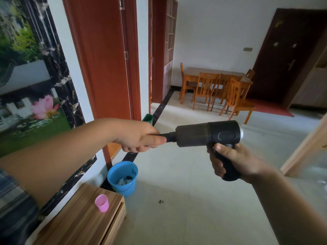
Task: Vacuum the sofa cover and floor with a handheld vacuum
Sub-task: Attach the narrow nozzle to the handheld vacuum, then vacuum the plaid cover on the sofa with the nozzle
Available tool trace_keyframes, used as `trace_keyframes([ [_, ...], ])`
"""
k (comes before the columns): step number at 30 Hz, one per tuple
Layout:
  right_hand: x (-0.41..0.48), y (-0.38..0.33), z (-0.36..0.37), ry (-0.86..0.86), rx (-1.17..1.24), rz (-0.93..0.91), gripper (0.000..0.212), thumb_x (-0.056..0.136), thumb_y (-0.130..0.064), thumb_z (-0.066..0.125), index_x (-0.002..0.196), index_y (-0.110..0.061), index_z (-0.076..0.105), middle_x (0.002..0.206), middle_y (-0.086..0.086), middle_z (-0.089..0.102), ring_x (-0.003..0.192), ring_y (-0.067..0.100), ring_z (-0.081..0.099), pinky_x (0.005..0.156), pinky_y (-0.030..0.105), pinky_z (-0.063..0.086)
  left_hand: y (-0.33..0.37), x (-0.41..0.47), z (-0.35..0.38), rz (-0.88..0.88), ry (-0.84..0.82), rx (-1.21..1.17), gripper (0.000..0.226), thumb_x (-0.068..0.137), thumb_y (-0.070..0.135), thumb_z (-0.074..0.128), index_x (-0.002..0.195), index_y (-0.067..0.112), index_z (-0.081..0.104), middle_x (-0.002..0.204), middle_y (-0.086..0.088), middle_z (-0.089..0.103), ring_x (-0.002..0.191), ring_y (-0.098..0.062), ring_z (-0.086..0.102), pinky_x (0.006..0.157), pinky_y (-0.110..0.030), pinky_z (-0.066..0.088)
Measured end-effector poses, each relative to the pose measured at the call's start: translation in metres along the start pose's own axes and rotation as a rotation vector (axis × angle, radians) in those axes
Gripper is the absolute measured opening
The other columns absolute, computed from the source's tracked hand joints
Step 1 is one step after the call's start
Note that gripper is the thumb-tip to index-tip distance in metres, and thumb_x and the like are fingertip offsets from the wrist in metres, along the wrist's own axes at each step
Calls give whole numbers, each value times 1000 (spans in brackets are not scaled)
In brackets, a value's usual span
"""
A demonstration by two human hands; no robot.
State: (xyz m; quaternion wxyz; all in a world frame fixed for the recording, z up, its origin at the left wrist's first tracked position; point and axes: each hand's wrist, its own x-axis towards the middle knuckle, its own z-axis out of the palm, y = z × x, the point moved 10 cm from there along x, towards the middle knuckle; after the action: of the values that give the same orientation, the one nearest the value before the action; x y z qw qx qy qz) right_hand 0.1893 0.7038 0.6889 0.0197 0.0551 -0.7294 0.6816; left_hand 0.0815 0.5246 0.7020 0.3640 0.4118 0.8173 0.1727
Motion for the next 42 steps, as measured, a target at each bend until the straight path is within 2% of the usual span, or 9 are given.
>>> trace_keyframes([
  [3,-17,16,-14,89,79,47,57,80,-51,78,92,-1,54,60,15,47,47,25,47,51,31,45,24,23,-10,114,128,302,45,97,58,39,79,18,47,63,1,48,52,-15,42,52,-27,38],
  [7,-41,32,-30,260,182,134,62,69,-57,84,90,-5,57,61,13,43,47,24,43,47,32,43,52,52,-14,235,169,475,39,98,57,38,83,24,51,70,1,51,59,-13,47,55,-24,36],
  [13,-66,42,-20,454,234,117,60,69,-53,86,89,-4,57,61,14,42,47,23,43,47,31,43,47,80,-1,231,-181,286,49,96,60,42,93,12,52,69,-3,44,57,-19,36,53,-32,34],
  [18,-92,45,2,592,222,111,55,74,-44,84,98,-1,58,67,18,48,53,27,51,53,34,49,57,99,7,367,-248,493,55,96,63,38,102,11,55,75,-3,52,61,-22,46,57,-32,42],
  [22,-125,65,30,755,323,111,52,69,-38,88,95,-3,60,69,15,53,57,24,54,56,34,50,74,116,30,589,-66,662,52,93,72,32,87,24,51,77,1,57,65,-21,52,61,-38,41],
  [27,-185,86,64,1056,537,68,52,60,-34,92,90,-6,60,66,7,50,51,17,50,49,27,47,123,90,65,954,293,586,31,94,61,45,89,30,48,74,11,54,69,-15,53,57,-34,40],
  [36,-347,70,135,1413,499,-41,39,74,-29,80,93,-3,57,66,9,50,51,18,49,48,27,45,202,11,200,1316,307,474,22,94,39,49,113,29,57,100,8,62,93,-21,53,85,-38,40],
  [39,-425,66,169,1526,483,-85,47,66,-31,86,92,-4,58,67,9,52,51,19,50,48,28,46,234,-25,268,1384,243,486,38,93,33,49,130,28,53,122,5,62,116,-23,53,107,-49,35],
  [42,-513,62,212,1635,494,-115,48,66,-32,88,91,-5,57,70,9,52,53,19,51,49,29,47,268,-69,353,1434,161,492,52,94,29,48,145,28,41,149,2,47,142,-24,36,118,-55,22],
])
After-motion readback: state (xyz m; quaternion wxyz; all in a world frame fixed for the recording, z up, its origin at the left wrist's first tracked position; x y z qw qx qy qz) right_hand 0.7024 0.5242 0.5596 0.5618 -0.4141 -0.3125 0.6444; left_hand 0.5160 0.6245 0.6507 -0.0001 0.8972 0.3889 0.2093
